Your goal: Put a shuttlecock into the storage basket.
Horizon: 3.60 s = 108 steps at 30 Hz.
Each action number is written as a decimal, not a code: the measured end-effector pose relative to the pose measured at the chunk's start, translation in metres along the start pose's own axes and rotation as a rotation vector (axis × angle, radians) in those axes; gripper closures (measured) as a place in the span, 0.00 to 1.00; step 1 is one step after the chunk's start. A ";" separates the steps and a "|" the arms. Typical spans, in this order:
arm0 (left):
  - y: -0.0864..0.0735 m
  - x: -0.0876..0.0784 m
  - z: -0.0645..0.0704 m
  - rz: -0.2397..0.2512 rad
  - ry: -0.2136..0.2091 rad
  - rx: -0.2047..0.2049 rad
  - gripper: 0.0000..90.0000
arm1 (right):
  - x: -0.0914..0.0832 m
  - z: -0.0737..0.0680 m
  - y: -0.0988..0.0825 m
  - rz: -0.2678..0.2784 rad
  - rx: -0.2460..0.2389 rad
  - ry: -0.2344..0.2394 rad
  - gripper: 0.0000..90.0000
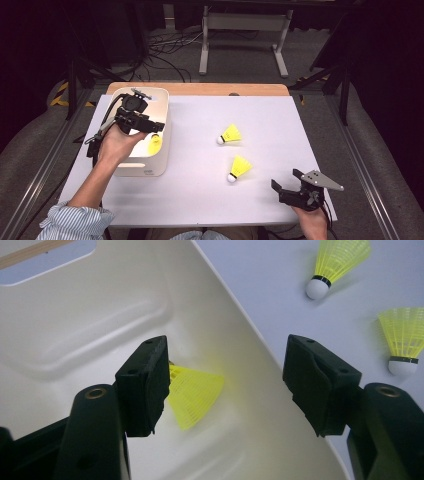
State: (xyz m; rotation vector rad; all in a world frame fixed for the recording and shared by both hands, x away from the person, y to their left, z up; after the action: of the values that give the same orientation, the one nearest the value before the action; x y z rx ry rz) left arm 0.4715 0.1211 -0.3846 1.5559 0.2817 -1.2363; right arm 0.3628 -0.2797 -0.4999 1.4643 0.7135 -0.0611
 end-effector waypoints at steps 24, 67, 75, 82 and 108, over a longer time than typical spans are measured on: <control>0.015 0.005 0.028 0.001 -0.044 0.061 0.40 | -0.002 0.001 0.001 0.001 0.029 0.010 0.12; 0.026 0.038 0.059 -0.030 -0.085 0.130 0.37 | 0.016 -0.016 0.033 -0.024 0.050 0.085 0.21; 0.025 0.042 0.059 -0.036 -0.085 0.133 0.37 | 0.029 -0.022 0.043 -0.064 0.050 0.108 0.29; 0.023 0.045 0.058 -0.038 -0.086 0.130 0.36 | 0.039 -0.024 0.047 -0.093 0.058 0.123 0.32; 0.020 0.056 0.060 -0.061 -0.083 0.136 0.36 | 0.083 -0.029 0.081 -0.227 -0.006 0.125 0.50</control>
State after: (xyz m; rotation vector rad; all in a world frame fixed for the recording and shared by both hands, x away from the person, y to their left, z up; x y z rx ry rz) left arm 0.4766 0.0415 -0.4113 1.6171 0.1958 -1.3888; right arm 0.4538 -0.2104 -0.4663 1.3854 0.9793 -0.1427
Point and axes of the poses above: each handheld gripper's, and its own axes: x roughly forward along the jaws, y roughly out of its top, z roughly to its right, the point moved 10 cm from there along x, roughly forward along the jaws, and after that the axes turned 1 degree about -y, right-handed, at the moved point
